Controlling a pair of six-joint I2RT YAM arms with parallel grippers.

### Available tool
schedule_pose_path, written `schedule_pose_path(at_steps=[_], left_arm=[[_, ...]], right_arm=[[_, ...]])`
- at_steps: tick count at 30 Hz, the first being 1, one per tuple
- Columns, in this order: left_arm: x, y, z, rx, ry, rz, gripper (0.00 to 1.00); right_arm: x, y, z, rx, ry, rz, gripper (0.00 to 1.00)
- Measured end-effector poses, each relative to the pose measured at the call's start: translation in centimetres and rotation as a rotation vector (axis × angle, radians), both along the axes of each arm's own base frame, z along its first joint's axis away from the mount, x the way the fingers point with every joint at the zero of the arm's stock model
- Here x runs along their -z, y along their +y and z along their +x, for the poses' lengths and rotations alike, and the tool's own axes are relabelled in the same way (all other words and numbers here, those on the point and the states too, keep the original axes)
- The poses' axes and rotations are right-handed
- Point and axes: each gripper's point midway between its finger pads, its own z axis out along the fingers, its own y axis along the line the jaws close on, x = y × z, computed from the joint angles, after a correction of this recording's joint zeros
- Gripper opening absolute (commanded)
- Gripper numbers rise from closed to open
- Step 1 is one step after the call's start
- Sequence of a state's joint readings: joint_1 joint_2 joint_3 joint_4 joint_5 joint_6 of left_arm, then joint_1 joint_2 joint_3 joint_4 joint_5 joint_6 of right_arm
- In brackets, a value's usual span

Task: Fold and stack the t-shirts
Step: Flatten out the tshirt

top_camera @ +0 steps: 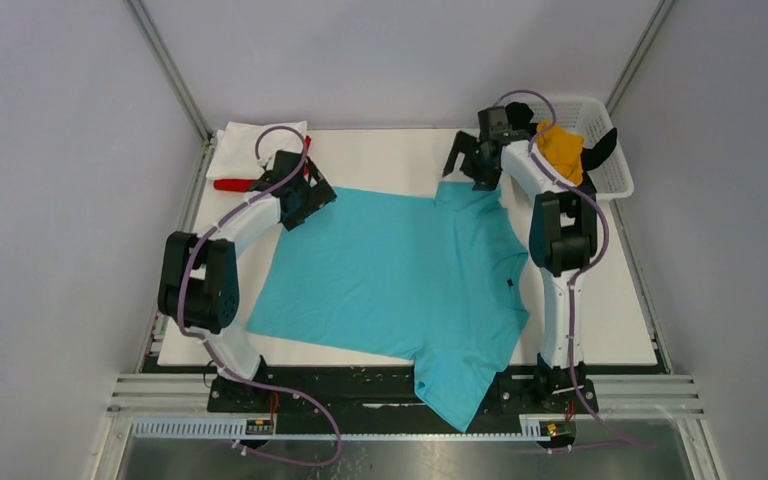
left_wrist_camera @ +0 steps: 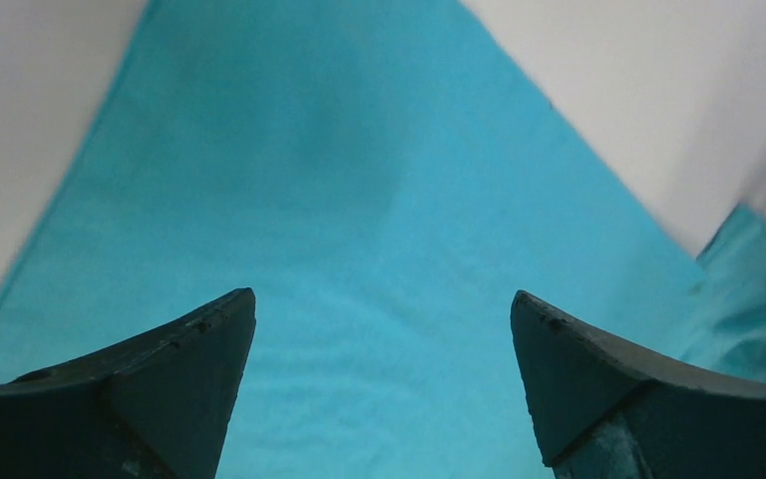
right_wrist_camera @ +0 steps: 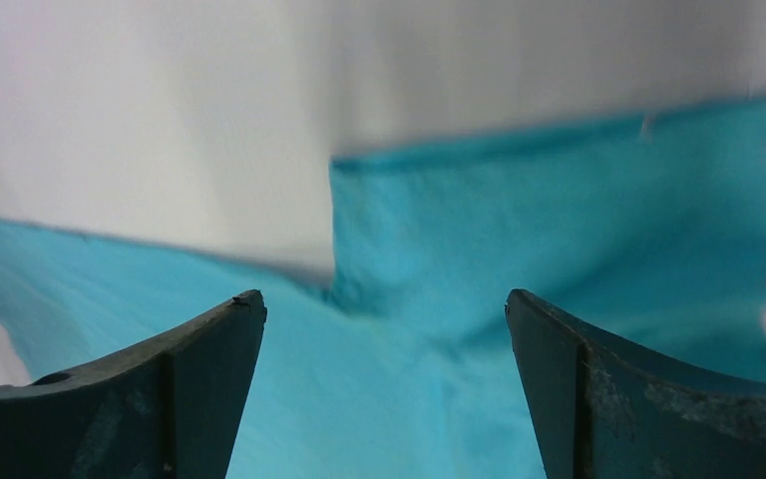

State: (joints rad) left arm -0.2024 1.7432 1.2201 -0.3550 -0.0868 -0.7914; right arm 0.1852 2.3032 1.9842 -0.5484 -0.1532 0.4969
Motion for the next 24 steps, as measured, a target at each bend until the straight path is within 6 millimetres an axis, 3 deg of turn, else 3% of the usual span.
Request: schedule_pose_path(at_steps=[3, 8, 12, 16, 18, 24], left_arm=[[-0.1, -1.4, -2.3, 0.059, 0.014, 0.014, 0.99], [1.6, -3.2, -6.2, 0.145, 0.084, 0.044, 0.99], [3.9, -3.9, -8.8, 0.186, 0.160, 0.053, 0.99], [5.4, -4.2, -8.9, 0.197, 0.202, 0.049, 0.99], [6.4, -4.3, -8.8, 0.199, 0.230, 0.055, 0.99], [6.3, -5.0, -5.8, 0.192, 0.224, 0.069, 0.99]], right_arm=[[-0.2, 0.6, -5.1, -0.040, 0.042, -0.063, 0.99], [0.5, 0.6, -15.7, -0.104, 0.132, -0.117, 1.00], [3.3, -0.1, -20.3, -0.147, 0.235, -0.166, 1.00], [5.4, -0.9, -21.6, -0.152, 0.329, -0.210, 1.00], [5.4, -0.8, -20.8, -0.151, 0.334, -0.221, 1.00], [5.6, -0.5, -17.3, -0.146, 0.376, -0.257, 0.99]])
